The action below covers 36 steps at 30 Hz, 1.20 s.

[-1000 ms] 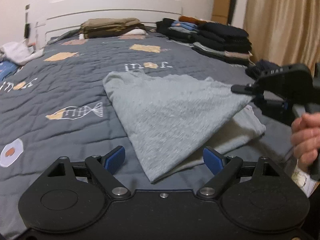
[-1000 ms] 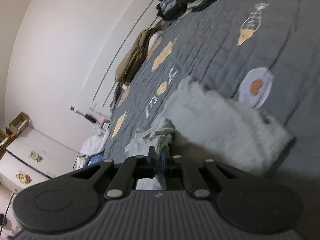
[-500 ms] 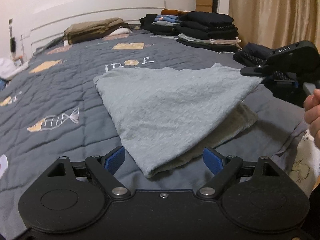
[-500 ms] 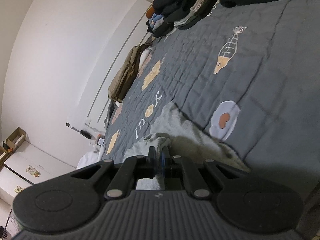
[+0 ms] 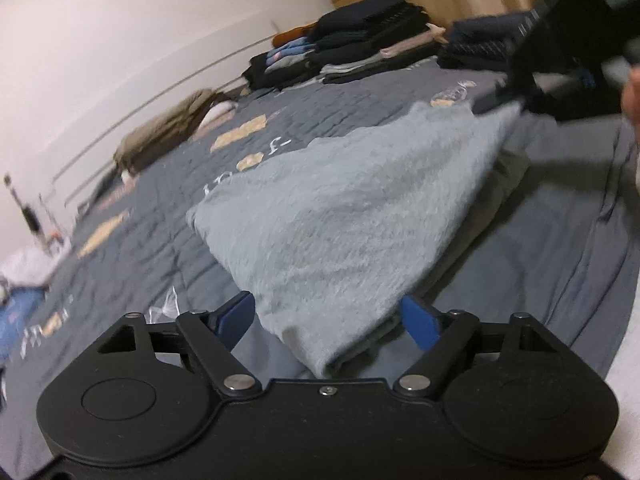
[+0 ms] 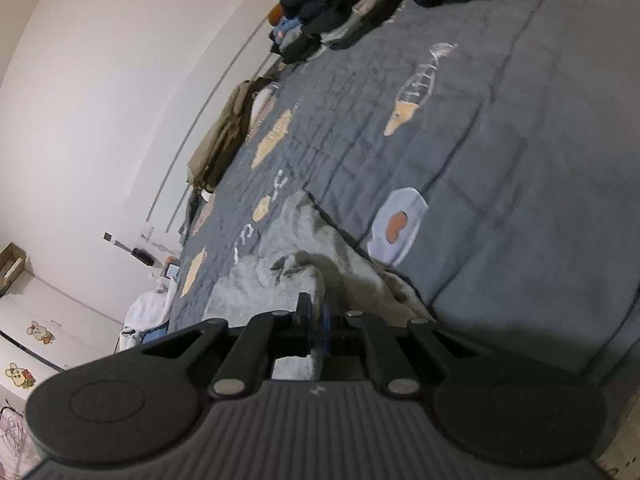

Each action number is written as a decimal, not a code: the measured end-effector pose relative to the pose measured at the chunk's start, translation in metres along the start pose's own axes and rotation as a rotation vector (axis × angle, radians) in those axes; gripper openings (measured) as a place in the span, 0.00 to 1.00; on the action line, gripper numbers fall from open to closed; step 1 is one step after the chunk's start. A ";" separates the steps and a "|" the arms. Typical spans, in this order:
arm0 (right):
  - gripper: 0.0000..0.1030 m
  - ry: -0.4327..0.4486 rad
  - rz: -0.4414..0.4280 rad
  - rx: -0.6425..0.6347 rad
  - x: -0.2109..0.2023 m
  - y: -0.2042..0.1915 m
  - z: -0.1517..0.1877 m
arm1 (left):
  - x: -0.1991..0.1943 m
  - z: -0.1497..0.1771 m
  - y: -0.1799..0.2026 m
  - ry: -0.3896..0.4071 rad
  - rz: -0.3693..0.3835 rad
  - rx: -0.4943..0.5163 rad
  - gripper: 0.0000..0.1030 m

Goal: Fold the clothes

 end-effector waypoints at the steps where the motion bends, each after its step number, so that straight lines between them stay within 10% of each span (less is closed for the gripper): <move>1: 0.05 0.004 -0.006 0.001 -0.001 -0.001 -0.001 | 0.001 -0.001 0.002 0.003 -0.006 0.020 0.73; 12: 0.05 0.038 0.015 0.016 -0.003 0.005 -0.007 | 0.010 0.013 0.013 -0.007 -0.157 0.288 0.71; 22: 0.05 0.005 0.057 -0.003 0.005 0.010 0.002 | 0.015 0.004 0.025 0.011 -0.198 0.318 0.54; 26: 0.05 0.004 0.068 -0.006 0.007 0.013 0.003 | 0.017 0.010 0.019 -0.029 -0.236 0.381 0.19; 36: 0.05 -0.006 0.128 -0.053 0.017 0.016 0.006 | 0.023 0.025 0.023 -0.089 -0.231 0.415 0.28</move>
Point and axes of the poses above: each gripper's, at about its wrist camera, not at the fingertips, and x roughly the way its jaws point, y to its right, z to its underside, the point moved 8 cm from there along x, roughly the way its jaws point, and after that the axes turned 8 degrees about -y, right-handed, at the moved point
